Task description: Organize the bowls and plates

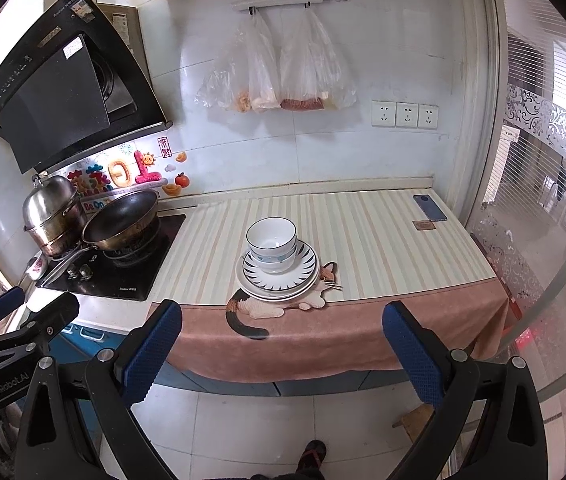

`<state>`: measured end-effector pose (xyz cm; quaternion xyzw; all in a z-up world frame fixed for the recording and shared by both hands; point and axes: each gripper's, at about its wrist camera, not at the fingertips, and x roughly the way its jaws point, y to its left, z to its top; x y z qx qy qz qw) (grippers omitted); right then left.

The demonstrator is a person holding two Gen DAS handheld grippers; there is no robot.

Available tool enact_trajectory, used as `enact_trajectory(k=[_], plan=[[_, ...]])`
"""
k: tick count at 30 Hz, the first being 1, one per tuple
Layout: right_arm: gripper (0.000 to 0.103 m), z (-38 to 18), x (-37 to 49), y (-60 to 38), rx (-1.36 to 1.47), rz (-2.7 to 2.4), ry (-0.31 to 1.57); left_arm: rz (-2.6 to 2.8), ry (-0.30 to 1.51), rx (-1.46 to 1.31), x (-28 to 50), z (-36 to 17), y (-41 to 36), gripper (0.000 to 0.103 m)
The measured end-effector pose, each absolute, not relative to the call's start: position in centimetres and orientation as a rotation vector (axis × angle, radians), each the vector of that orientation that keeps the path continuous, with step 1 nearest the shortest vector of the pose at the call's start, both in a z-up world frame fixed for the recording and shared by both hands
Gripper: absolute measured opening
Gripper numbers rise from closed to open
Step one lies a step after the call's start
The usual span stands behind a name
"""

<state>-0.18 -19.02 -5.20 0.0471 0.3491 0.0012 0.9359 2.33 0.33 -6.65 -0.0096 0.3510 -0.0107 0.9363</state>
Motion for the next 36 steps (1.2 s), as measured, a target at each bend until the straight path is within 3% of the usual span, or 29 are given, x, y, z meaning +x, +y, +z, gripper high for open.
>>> enact_trajectory(k=[36], plan=[[0.102, -5.4, -1.4, -20.3, 0.109, -0.005, 0.705, -0.027, 0.713, -0.011, 1.4, -5.9, -1.5, 0.101]])
